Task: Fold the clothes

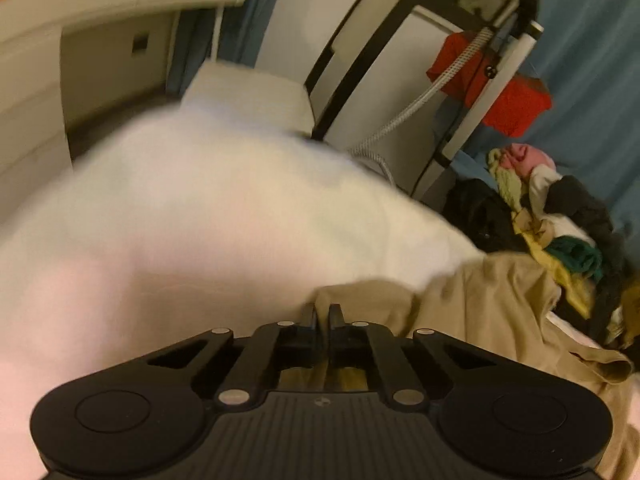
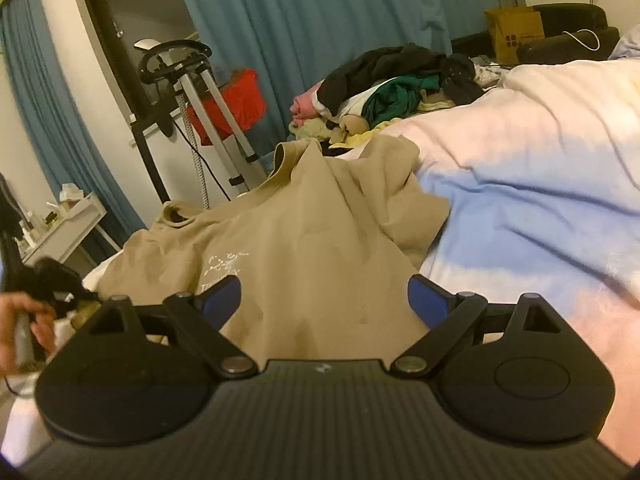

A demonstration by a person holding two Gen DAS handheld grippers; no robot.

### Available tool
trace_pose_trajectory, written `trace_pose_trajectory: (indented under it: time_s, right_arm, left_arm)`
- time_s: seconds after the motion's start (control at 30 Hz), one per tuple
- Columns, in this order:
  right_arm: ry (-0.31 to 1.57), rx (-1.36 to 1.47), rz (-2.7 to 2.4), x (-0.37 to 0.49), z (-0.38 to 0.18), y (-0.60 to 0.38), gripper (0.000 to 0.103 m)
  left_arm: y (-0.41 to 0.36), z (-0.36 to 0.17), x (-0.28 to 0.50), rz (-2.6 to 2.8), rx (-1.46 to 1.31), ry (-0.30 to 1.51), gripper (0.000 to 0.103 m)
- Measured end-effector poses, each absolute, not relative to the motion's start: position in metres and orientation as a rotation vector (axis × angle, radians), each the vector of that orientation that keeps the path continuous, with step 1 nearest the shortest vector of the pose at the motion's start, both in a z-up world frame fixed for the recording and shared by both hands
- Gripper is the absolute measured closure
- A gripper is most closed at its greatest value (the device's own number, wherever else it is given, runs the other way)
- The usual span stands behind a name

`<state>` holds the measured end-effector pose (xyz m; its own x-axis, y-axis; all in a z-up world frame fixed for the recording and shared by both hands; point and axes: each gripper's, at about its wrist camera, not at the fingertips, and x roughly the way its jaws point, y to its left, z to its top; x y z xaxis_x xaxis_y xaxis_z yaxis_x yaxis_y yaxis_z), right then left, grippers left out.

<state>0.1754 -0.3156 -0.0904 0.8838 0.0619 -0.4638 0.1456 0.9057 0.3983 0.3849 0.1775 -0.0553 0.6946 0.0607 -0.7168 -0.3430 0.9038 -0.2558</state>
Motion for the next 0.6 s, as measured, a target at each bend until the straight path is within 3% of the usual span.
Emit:
trace_pose_trajectory:
  time_s: [0.17,0.27,0.43,0.6]
  right_arm:
    - [0.505,0.448,-0.059,0.183,-0.097,-0.317,0.011]
    - [0.508,0.438,-0.059,0.184,-0.098,-0.315,0.011]
    - [0.475,0.404,-0.069,0.180,-0.094,-0.314,0.011]
    - [0.450,0.396,-0.044,0.174,-0.089,-0.310,0.011]
  left_arm:
    - [0.174,-0.004,0.412,0.411,-0.080,0.625,0.098]
    - [0.180,-0.016,0.424,0.446,-0.123,0.688,0.095]
    - [0.170,-0.032,0.395,0.417,-0.133,0.777,0.062]
    - [0.141,-0.027,0.311,0.297,-0.036,0.933,0.056]
